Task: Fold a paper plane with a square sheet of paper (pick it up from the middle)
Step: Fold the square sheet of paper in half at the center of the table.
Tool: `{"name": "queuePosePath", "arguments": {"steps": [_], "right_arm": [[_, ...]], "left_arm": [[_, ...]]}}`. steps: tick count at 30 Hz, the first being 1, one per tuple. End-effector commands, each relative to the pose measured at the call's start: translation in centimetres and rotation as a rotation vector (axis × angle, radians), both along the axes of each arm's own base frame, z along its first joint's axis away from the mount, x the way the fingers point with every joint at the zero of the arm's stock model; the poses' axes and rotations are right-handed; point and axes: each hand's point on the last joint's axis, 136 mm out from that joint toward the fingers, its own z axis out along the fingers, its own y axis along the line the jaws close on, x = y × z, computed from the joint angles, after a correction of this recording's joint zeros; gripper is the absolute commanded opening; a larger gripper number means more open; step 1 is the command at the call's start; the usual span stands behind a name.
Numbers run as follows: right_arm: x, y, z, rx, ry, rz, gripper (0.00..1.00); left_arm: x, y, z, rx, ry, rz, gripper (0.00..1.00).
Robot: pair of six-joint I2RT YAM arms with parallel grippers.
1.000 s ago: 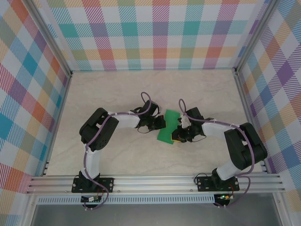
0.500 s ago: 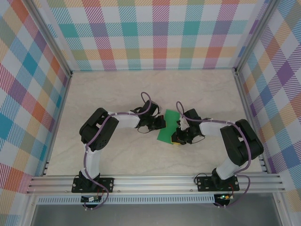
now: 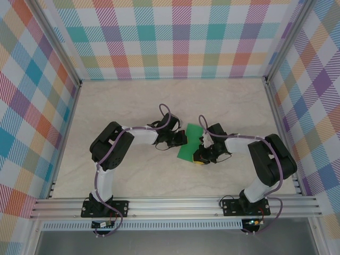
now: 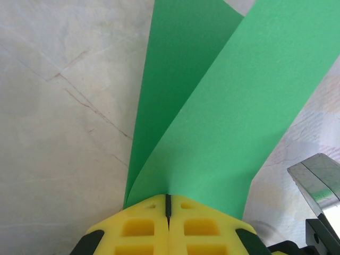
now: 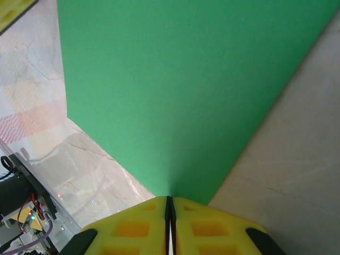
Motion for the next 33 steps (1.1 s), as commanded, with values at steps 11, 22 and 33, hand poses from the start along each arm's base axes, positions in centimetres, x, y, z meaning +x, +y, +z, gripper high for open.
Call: {"name": "queuePosePath", "arguments": {"steps": [11, 22, 33], "right_arm": [[7.2, -1.0, 4.7, -0.025, -0.189, -0.129, 0.13], [8.6, -2.0, -0.8, -0.084, -0.090, -0.166, 0.10], [10.6, -1.0, 4.5, 0.019, -0.180, -0.137, 0.13]], "left_arm": [[-2.8, 2.1, -4.2, 0.143, 0.119, -0.013, 0.00], [-3.0, 2.4, -4.5, 0.154, 0.122, -0.014, 0.00], [-3.0, 2.6, -4.8, 0.166, 0.124, -0.017, 0.00]]}}
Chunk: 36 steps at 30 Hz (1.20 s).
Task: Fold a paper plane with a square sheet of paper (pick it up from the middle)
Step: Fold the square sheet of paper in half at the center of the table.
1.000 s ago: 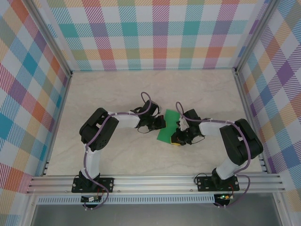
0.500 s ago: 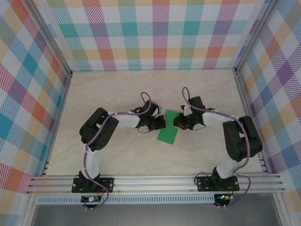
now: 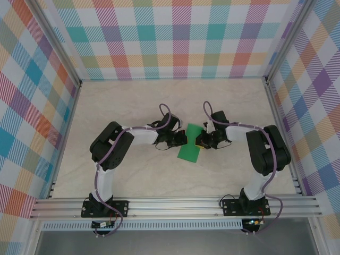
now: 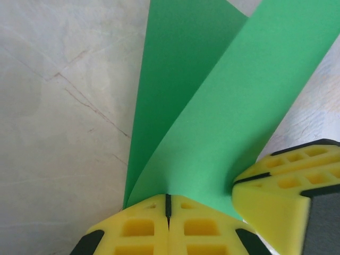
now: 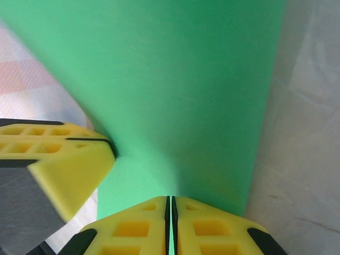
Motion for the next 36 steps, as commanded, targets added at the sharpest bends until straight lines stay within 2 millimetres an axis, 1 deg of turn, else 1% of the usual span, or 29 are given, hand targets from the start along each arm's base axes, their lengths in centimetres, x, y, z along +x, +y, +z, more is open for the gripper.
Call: {"name": "queuePosePath", "arguments": {"steps": [1, 4, 7, 10, 13, 17, 18, 20, 25, 27, 29, 31, 34, 36], "right_arm": [[2.2, 0.3, 3.5, 0.047, -0.086, 0.011, 0.13], [3.2, -0.2, 3.0, 0.075, -0.075, -0.011, 0.12], [3.6, -0.3, 2.1, 0.088, -0.055, -0.022, 0.12], [3.5, -0.5, 0.8, 0.067, -0.035, -0.029, 0.12], [3.2, -1.5, -1.2, 0.004, 0.004, -0.049, 0.12], [2.9, -2.5, -3.0, -0.062, 0.031, -0.068, 0.12], [2.8, -2.6, -3.1, -0.065, 0.038, -0.068, 0.12], [3.1, -2.3, -2.4, -0.049, 0.031, -0.064, 0.12], [4.5, -1.1, 1.5, 0.057, -0.032, -0.050, 0.13], [5.2, -1.1, 2.4, 0.081, -0.047, -0.052, 0.13], [5.7, -1.5, 2.1, 0.073, -0.045, -0.059, 0.13], [5.9, -1.9, 1.1, 0.054, -0.027, -0.072, 0.13], [5.5, -2.3, -0.8, 0.036, 0.015, -0.084, 0.12], [5.2, -2.3, -1.8, 0.034, 0.031, -0.086, 0.12]], "left_arm": [[-2.9, 2.4, -4.7, 0.158, 0.120, -0.014, 0.00], [-2.9, 2.4, -4.7, 0.156, 0.122, -0.015, 0.00], [-2.8, 2.4, -4.6, 0.156, 0.119, -0.015, 0.00], [-2.9, 2.4, -4.6, 0.157, 0.118, -0.015, 0.00], [-2.9, 2.5, -4.7, 0.158, 0.120, -0.014, 0.00], [-3.1, 2.7, -4.7, 0.165, 0.120, -0.018, 0.00], [-3.1, 2.7, -4.7, 0.166, 0.120, -0.017, 0.00], [-3.2, 2.8, -4.8, 0.167, 0.122, -0.016, 0.00], [-3.2, 2.7, -4.8, 0.169, 0.121, -0.019, 0.00], [-3.2, 2.7, -4.8, 0.169, 0.121, -0.020, 0.00], [-3.2, 2.7, -4.8, 0.167, 0.122, -0.020, 0.00], [-3.1, 2.7, -4.7, 0.165, 0.119, -0.019, 0.00], [-3.1, 2.7, -4.7, 0.166, 0.118, -0.020, 0.00], [-3.2, 2.7, -4.8, 0.166, 0.121, -0.019, 0.00]]}}
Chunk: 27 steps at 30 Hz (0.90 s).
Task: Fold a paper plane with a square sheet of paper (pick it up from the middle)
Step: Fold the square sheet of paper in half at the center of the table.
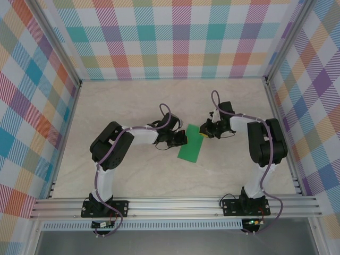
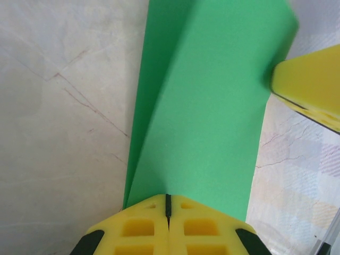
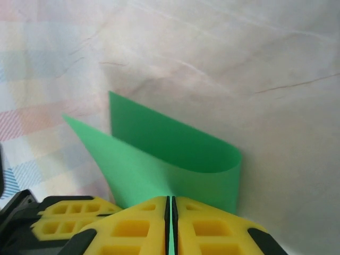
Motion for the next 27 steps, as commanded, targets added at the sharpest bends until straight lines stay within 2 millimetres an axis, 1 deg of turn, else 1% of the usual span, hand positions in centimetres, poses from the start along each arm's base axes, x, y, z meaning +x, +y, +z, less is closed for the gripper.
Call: {"name": "queuePosePath", "arguments": {"steps": [1, 4, 6, 10, 12, 14, 17, 20, 22, 24, 26, 27], "right_arm": [[-0.9, -0.4, -2.5, -0.020, 0.055, 0.005, 0.12], [-0.8, -0.8, -2.9, -0.034, 0.069, -0.012, 0.12], [-0.5, -0.8, -2.1, -0.026, 0.055, -0.015, 0.12], [0.7, -0.6, 0.9, -0.015, -0.001, -0.006, 0.13], [1.1, -0.6, 1.7, -0.010, -0.014, -0.002, 0.13], [1.3, -0.6, 1.5, -0.013, -0.010, 0.001, 0.13], [1.3, -0.9, -0.3, -0.031, 0.023, -0.004, 0.13], [0.9, -1.5, -2.5, -0.066, 0.064, -0.016, 0.13], [0.5, -1.7, -3.5, -0.073, 0.094, -0.019, 0.12], [0.4, -1.7, -3.4, -0.077, 0.100, -0.020, 0.12], [0.7, -1.5, -2.3, -0.058, 0.083, -0.018, 0.12], [0.9, -1.3, -1.4, -0.043, 0.065, -0.014, 0.12]], "left_arm": [[-3.2, 2.6, -4.7, 0.160, 0.120, -0.015, 0.00], [-3.1, 2.7, -4.6, 0.162, 0.118, -0.013, 0.00], [-3.2, 2.9, -4.7, 0.167, 0.120, -0.014, 0.00], [-3.4, 3.0, -4.8, 0.170, 0.125, -0.014, 0.00], [-3.4, 3.0, -4.8, 0.169, 0.124, -0.013, 0.00], [-3.4, 3.0, -4.8, 0.172, 0.123, -0.015, 0.00], [-3.3, 2.9, -4.7, 0.169, 0.122, -0.013, 0.00], [-3.2, 2.9, -4.7, 0.165, 0.120, -0.012, 0.00], [-3.2, 2.9, -4.6, 0.167, 0.118, -0.012, 0.00], [-3.3, 3.0, -4.7, 0.170, 0.119, -0.012, 0.00], [-3.3, 3.0, -4.6, 0.170, 0.118, -0.012, 0.00], [-3.4, 3.1, -4.7, 0.172, 0.120, -0.011, 0.00]]}}
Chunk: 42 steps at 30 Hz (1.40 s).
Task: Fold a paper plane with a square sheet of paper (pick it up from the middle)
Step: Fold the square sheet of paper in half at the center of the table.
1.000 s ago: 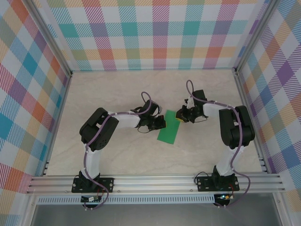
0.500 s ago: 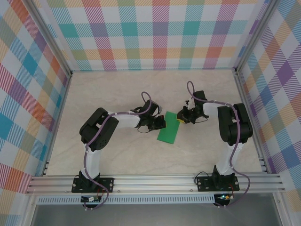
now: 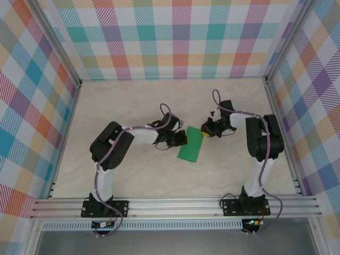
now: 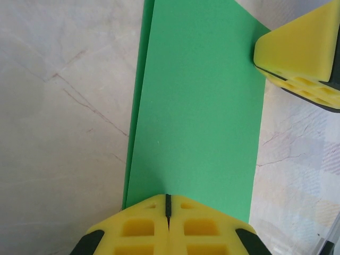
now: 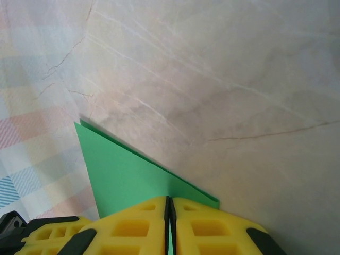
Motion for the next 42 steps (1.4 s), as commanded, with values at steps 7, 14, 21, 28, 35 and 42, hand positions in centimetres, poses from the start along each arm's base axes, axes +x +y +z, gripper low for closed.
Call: {"name": "queuePosePath", "arguments": {"steps": [7, 14, 21, 28, 35, 42], "right_arm": [[1.8, -0.7, 2.7, -0.013, -0.041, 0.001, 0.13], [0.9, -1.1, -1.3, -0.038, 0.044, -0.005, 0.12], [0.6, -1.6, -1.5, -0.073, 0.049, -0.009, 0.12], [0.8, -0.9, 3.5, -0.015, -0.036, 0.006, 0.13], [-1.6, 0.5, 3.4, 0.080, -0.022, 0.022, 0.13], [-1.0, 0.6, 2.6, 0.074, -0.005, 0.028, 0.13]], "left_arm": [[-3.3, 3.0, -4.7, 0.167, 0.127, -0.002, 0.00], [-3.2, 3.0, -4.6, 0.165, 0.120, 0.003, 0.00], [-3.1, 2.8, -4.6, 0.162, 0.120, 0.000, 0.00], [-3.1, 2.7, -4.5, 0.160, 0.121, 0.000, 0.00], [-3.1, 2.7, -4.6, 0.158, 0.123, 0.000, 0.00], [-3.1, 2.6, -4.7, 0.157, 0.127, -0.002, 0.00]]}}
